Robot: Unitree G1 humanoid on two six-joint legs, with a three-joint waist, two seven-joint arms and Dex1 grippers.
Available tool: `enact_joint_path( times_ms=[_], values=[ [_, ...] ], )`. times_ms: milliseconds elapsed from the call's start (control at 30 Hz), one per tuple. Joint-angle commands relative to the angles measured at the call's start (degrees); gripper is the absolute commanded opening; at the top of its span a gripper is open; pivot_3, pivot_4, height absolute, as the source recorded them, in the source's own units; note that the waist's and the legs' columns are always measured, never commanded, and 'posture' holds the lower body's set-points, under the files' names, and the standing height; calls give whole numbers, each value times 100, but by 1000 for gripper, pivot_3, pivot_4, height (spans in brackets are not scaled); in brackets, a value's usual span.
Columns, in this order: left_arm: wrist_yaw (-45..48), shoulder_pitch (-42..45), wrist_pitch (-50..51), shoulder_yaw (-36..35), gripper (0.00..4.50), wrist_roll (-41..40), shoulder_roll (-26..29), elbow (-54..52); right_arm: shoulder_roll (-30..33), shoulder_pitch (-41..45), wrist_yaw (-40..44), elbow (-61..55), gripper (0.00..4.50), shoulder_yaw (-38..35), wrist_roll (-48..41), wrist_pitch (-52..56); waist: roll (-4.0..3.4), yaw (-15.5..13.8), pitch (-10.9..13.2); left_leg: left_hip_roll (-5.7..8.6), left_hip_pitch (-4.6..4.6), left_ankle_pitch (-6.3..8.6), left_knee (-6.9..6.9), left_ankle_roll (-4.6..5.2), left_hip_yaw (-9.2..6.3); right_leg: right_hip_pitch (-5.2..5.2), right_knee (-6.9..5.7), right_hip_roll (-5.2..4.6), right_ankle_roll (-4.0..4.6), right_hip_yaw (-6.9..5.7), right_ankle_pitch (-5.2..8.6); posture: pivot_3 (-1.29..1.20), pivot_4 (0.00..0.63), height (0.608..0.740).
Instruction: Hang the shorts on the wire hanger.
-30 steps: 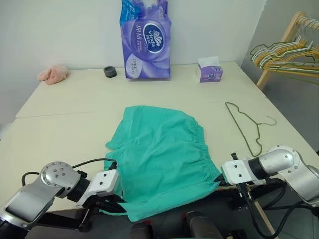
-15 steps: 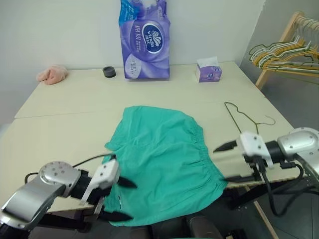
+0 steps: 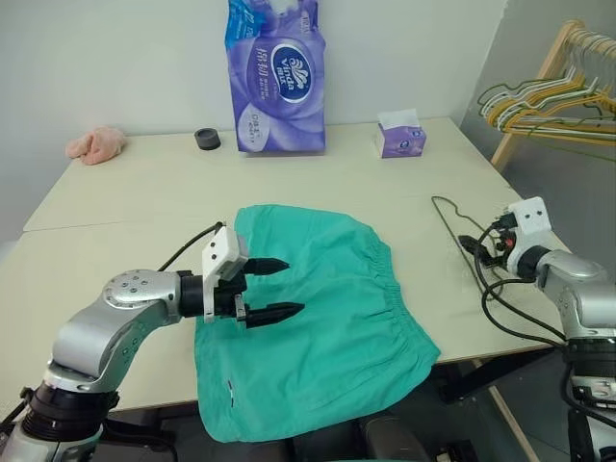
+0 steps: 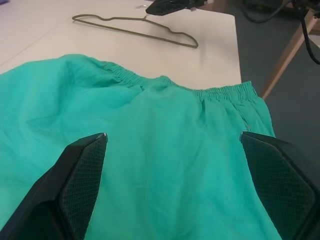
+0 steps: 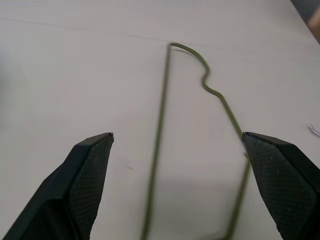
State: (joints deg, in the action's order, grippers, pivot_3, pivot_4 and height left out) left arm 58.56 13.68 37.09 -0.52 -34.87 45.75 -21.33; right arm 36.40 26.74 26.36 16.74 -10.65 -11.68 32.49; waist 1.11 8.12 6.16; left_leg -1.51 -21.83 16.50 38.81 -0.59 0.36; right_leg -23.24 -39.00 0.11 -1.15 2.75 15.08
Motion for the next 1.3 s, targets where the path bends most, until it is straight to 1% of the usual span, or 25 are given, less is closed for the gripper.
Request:
enact_joint_path(
  times_ms=[33,233,367,400,467,633,833,900,1067,1133,1233,1300],
  values=[
    [153,179,-147,83,4494,152,102,51,42,433,-31,726,4400,-6,173,-397,-3,13,-2,0,1,0,0,0,2,0,0,3,0,1,0,-150,64,740],
    [254,278,-126,187,4494,243,105,8,-36,1309,-120,2759,4400,17,300,-462,-5,47,-3,-1,3,0,-1,0,8,0,3,13,5,4,-3,-133,62,740],
    [273,264,-83,172,4494,210,139,-89,-44,1548,-30,3535,4400,52,332,-227,-4,44,-5,-2,3,0,-1,0,8,1,2,12,6,24,-3,-127,63,740],
    [285,260,-73,170,4500,197,151,-108,-48,1574,-1,3661,4222,53,332,-183,2,42,-9,-2,5,0,0,0,8,3,2,12,5,25,-3,-127,63,740],
    [324,254,-72,177,4500,194,181,-133,-47,1568,82,3858,3827,147,431,-204,14,40,-18,-2,8,0,0,0,7,6,2,13,4,25,-3,-127,63,740],
    [379,277,-77,194,4500,209,234,-128,-88,1562,163,4133,2143,293,596,-218,44,37,-48,-3,9,0,0,0,5,8,4,17,2,23,-1,-128,67,740],
    [379,396,-50,202,4500,232,233,-55,-111,1498,-196,4164,42,386,849,-663,88,19,-89,-8,12,0,0,0,-3,14,6,24,3,17,0,-130,66,740],
    [333,428,-114,164,4500,297,224,38,-127,1484,-245,4038,10,363,831,-754,93,14,-93,-8,13,0,0,0,-2,16,7,20,2,18,0,-130,67,740],
    [-408,854,-425,-78,4500,693,-194,796,-85,1488,-253,3346,10,325,794,-1027,88,-5,-90,-7,12,0,1,0,-3,16,6,18,1,17,0,-134,66,740],
    [-624,1044,-581,-169,4500,886,-267,1211,-32,1453,-167,2817,10,427,878,-1264,65,6,-75,-6,8,0,1,0,1,9,5,19,2,22,-1,-138,67,740],
    [-719,1357,-670,-344,4500,965,-294,1904,6,1413,76,1820,10,575,922,-1572,17,65,-49,-6,6,0,-2,0,14,-3,2,21,3,41,-2,-148,67,740],
    [-706,1537,-706,-415,4500,988,-290,2255,14,1386,184,1246,10,689,967,-1718,6,112,-42,-7,5,0,-2,0,16,-8,1,24,2,47,-2,-148,67,740]
  ],
)
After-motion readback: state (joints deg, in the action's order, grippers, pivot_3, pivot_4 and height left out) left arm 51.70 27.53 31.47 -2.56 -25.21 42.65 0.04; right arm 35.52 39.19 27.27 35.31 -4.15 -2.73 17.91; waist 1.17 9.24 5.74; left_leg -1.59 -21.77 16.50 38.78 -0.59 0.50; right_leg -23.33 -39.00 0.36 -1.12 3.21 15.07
